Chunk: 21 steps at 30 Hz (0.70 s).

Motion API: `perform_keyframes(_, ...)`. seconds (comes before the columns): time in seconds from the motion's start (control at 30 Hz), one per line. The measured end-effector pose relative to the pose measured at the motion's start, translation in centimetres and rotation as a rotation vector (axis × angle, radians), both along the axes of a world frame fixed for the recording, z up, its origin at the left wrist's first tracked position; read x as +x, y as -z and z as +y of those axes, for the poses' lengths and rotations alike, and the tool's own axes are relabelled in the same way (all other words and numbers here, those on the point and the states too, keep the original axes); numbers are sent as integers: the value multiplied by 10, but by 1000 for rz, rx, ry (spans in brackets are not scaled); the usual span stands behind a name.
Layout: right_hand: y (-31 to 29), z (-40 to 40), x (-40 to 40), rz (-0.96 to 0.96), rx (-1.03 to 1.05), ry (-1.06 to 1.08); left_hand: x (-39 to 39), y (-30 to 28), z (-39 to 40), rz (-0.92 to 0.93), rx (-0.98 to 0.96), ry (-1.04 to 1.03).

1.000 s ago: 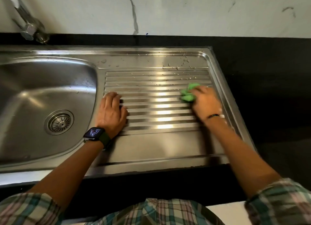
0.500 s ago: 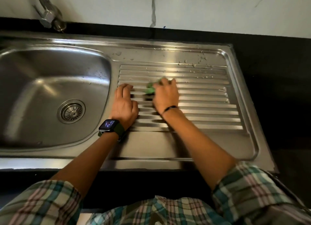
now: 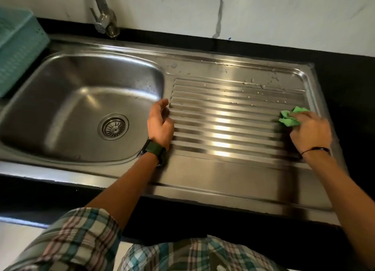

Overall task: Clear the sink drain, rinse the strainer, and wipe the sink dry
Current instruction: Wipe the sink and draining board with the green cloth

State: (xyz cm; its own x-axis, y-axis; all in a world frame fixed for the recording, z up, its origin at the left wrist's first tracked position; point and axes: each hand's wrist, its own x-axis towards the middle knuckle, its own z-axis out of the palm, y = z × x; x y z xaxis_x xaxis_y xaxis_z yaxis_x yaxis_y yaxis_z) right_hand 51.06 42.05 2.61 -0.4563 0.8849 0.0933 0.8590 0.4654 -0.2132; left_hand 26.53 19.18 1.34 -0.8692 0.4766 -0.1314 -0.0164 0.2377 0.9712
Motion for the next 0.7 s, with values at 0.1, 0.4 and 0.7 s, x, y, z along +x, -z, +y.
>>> perform_keyframes(0.1,4,-29,-42,15,-4,-49,-2,-1,0,-130,102,-44)
perform_keyframes(0.4,10,-141,-223,15,18,-686,-6,-5,1,-165,187,-119)
perform_keyframes(0.7,2,-78,-113,158,-106,-668,-12,-1,-4,-287,267,-164)
